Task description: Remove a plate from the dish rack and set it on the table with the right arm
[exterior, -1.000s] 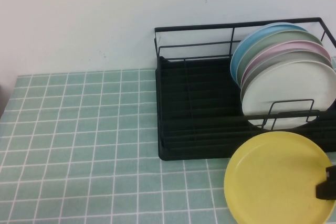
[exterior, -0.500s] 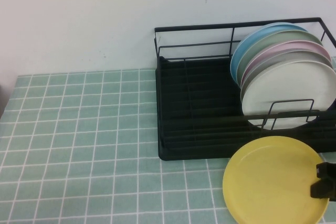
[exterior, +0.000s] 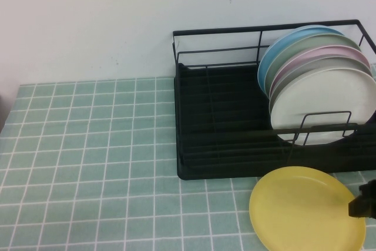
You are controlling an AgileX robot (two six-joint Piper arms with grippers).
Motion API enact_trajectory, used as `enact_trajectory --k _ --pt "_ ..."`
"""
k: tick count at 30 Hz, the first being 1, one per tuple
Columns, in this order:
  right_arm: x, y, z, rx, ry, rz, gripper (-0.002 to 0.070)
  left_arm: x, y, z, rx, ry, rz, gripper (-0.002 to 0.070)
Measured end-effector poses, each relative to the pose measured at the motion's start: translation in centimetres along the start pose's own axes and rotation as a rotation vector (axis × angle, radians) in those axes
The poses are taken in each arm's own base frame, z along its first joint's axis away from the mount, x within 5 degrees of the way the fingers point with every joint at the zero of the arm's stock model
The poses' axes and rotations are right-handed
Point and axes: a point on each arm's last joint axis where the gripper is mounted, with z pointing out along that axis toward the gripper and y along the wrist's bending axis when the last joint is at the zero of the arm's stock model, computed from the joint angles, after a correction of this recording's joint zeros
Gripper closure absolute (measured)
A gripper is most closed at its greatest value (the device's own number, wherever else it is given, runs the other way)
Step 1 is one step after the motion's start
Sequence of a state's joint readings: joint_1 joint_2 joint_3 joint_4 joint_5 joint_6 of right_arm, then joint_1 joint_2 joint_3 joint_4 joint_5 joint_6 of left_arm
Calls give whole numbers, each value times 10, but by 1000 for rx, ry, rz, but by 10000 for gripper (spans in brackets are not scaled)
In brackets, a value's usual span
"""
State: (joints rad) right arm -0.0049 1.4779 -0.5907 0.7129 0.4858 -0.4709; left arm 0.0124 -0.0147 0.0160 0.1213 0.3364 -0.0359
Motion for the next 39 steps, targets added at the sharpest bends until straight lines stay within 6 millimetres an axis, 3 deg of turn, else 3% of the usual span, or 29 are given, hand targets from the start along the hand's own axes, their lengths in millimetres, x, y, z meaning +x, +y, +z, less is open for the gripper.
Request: enact_trajectory --k 3,8,11,15,18,22,29,35,39 --pt "1 2 -10 18 -21 -26 211 0 0 0 0 0 0 678" --pt "12 15 -47 -3 -74 -116 227 0 0 0 0 0 0 678" --pt "26 25 -74 -34 -95 -203 332 0 0 0 0 0 0 678" --pt "49 34 -103 -53 -113 -313 586 0 0 0 0 0 0 678" --pt "66 39 -126 -51 -200 -378 647 0 0 0 0 0 0 678" --pt "92 44 -156 -38 -353 -462 667 0 0 0 0 0 0 678" --pt "125 39 -180 85 -494 -639 675 0 0 0 0 0 0 678" --pt "130 33 -184 180 -525 -716 676 0 0 0 0 0 0 678" --pt "127 23 -172 240 -697 -657 678 0 0 0 0 0 0 678"
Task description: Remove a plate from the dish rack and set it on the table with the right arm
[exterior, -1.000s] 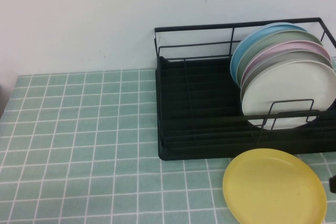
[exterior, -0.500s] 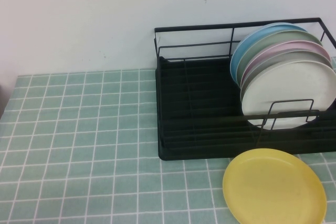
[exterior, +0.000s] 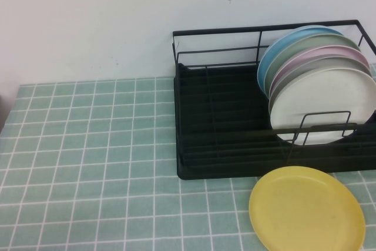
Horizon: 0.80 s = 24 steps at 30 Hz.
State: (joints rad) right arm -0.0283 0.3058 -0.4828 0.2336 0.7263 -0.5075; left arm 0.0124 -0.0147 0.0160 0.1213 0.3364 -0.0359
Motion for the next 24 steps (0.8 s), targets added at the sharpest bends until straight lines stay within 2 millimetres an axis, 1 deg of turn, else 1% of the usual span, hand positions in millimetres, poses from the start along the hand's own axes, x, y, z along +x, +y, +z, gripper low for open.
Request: enact_trajectory --k 2,4,7,10,12,16,21,24 --pt "14 -2 9 93 -88 30 678 0 0 0 -1 0 2 678" --pt "32 -2 19 177 -170 59 678 0 0 0 -1 0 2 678" --pt "60 -1 34 259 -264 100 678 0 0 0 -1 0 2 678" --pt "83 2 45 298 -327 154 678 0 0 0 -1 0 2 678" --pt "87 3 45 299 -358 182 678 0 0 0 -1 0 2 678" --pt "88 6 44 286 -360 154 678 0 0 0 -1 0 2 678" --pt "97 13 48 205 -252 110 678 0 0 0 -1 0 2 678" --pt "103 17 50 167 -179 119 678 0 0 0 -1 0 2 678"
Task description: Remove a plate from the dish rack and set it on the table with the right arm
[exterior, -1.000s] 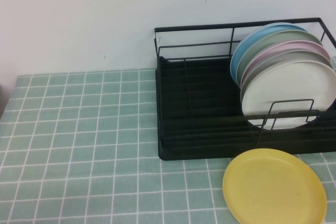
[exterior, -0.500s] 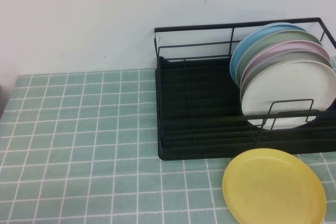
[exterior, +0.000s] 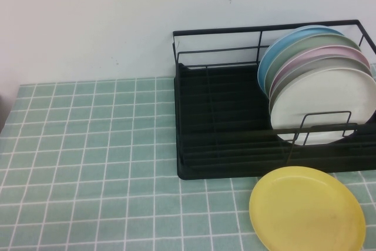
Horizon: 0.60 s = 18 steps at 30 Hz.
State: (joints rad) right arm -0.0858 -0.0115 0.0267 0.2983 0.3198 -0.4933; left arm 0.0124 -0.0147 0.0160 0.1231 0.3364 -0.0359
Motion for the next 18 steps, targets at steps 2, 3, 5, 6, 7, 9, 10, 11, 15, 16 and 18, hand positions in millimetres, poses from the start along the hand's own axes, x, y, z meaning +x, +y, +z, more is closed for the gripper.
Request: enact_trajectory --k 2,3,5,6,7,9,10,11,15,16,18 --pt "1 0 0 -2 14 10 678 0 0 0 0 0 0 678" --pt "1 0 0 -1 16 8 678 0 0 0 0 0 0 678" --pt "2 0 0 2 18 6 678 0 0 0 0 0 0 678" --pt "2 0 0 2 18 6 678 0 0 0 0 0 0 678" --pt "1 0 0 4 16 9 678 0 0 0 0 0 0 678" --pt "2 -1 0 11 20 8 678 0 0 0 0 0 0 678" --pt "2 -2 0 21 26 11 678 0 0 0 0 0 0 678" --pt "3 -3 0 33 35 14 678 0 0 0 0 0 0 678" --pt "4 -6 -1 68 49 7 678 0 0 0 0 0 0 678" --pt "4 -7 -1 71 53 6 678 0 0 0 0 0 0 678" --pt "4 -7 -1 74 54 7 678 0 0 0 0 0 0 678"
